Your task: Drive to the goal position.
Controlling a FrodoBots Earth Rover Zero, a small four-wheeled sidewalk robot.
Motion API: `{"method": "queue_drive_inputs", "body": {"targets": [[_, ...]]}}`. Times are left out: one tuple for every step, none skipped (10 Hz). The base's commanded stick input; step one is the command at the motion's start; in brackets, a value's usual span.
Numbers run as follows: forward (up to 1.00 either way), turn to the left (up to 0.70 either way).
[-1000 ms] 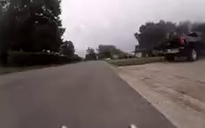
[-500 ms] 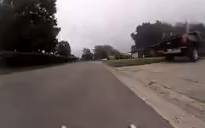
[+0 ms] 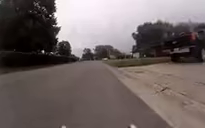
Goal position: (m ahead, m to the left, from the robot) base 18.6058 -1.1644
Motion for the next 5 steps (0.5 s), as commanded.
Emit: {"method": "queue_drive_inputs", "body": {"targets": [[1.0,0.0],[1.0,0.0],[1.0,0.0],[1.0,0.0],[1.0,0.0]]}}
